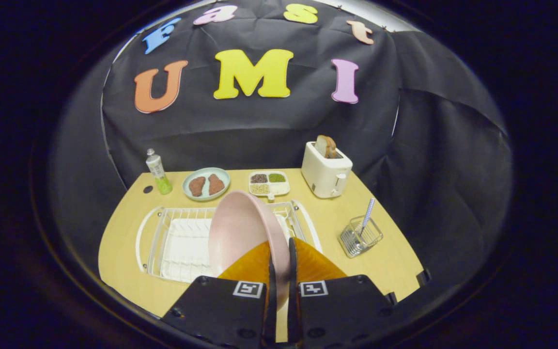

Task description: Take the plate from the dish rack, then take the spoon from the basket and place it into the plate.

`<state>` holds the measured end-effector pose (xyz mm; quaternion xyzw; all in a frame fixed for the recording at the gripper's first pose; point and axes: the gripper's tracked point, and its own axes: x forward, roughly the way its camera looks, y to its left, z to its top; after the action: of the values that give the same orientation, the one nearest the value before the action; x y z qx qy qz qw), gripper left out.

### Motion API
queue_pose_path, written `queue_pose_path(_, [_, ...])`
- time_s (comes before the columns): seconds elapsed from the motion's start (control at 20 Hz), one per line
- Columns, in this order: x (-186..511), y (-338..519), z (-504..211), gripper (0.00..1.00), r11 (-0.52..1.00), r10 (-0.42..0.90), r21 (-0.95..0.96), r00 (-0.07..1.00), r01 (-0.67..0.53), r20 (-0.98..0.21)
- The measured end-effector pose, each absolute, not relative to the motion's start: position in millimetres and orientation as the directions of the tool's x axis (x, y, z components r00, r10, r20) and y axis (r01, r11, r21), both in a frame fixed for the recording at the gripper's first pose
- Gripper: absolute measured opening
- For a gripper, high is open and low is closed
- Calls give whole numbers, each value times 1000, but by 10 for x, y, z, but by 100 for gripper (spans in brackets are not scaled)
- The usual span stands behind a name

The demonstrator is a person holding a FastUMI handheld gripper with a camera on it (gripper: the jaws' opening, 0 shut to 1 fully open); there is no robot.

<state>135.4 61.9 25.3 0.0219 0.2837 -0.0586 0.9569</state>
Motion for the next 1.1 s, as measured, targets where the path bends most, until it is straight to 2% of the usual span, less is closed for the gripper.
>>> queue_pose_path(0.1, [1102, 505, 68, 14, 992, -25, 92, 840, 89, -543])
queue_pose_path(0.3, [715, 240, -432, 14, 985, -6, 146, 856, 95, -517])
queue_pose_path(0.5, [504, 322, -1099, 14, 960, 130, 277, 822, 36, -555])
queue_pose_path(0.8, [625, 204, -1605, 14, 970, 121, 242, 848, 10, -517])
queue_pose_path(1.1, [606, -5, -1980, 16, 953, 163, 301, 818, 14, -552])
